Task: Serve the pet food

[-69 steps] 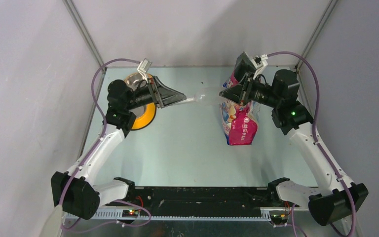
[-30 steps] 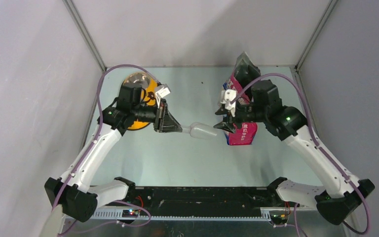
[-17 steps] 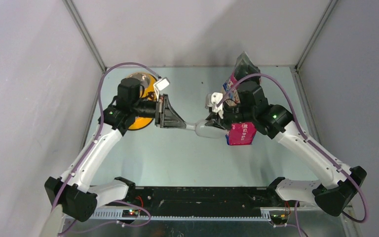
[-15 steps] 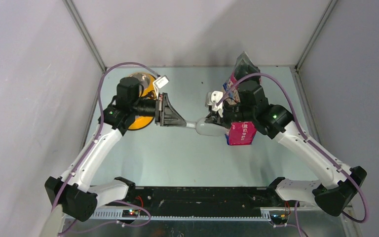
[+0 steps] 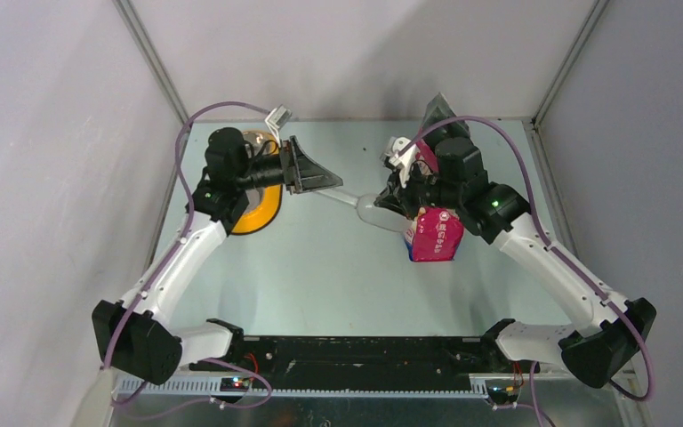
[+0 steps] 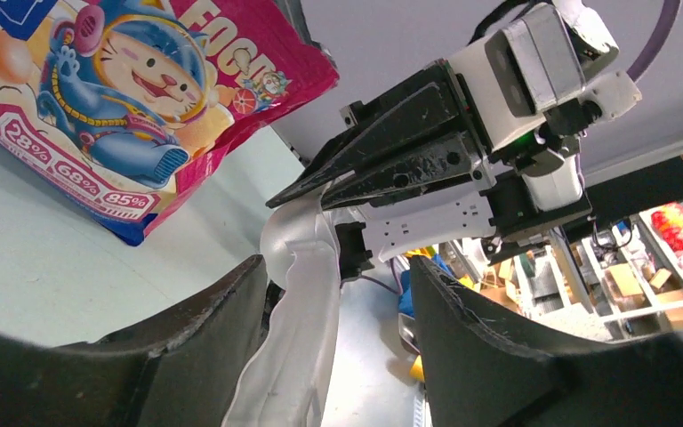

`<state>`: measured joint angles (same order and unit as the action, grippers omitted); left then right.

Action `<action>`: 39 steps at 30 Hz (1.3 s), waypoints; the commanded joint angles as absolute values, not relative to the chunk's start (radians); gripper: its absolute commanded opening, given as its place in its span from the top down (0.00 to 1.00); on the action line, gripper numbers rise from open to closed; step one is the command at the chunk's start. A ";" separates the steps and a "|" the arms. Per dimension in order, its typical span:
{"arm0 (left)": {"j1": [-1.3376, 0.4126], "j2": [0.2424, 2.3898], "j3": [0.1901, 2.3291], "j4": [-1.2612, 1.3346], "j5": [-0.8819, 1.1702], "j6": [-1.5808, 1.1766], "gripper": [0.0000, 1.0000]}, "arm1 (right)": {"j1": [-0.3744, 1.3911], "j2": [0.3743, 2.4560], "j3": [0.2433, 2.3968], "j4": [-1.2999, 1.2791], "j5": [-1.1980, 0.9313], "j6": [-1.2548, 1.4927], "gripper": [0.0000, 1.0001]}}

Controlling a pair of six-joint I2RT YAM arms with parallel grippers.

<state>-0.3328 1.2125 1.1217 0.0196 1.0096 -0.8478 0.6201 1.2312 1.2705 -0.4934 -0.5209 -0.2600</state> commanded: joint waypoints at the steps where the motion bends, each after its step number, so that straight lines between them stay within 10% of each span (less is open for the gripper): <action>1: -0.328 1.208 1.114 0.090 0.978 -0.917 0.36 | 0.608 1.212 1.269 -0.442 -0.473 -0.180 1.00; 30: -0.383 1.225 1.065 0.078 1.019 -0.872 0.55 | 0.641 1.260 1.276 -0.405 -0.400 -0.154 1.00; 39: -0.383 1.232 1.056 0.131 1.032 -0.877 0.90 | 0.638 1.243 1.276 -0.426 -0.459 -0.197 0.98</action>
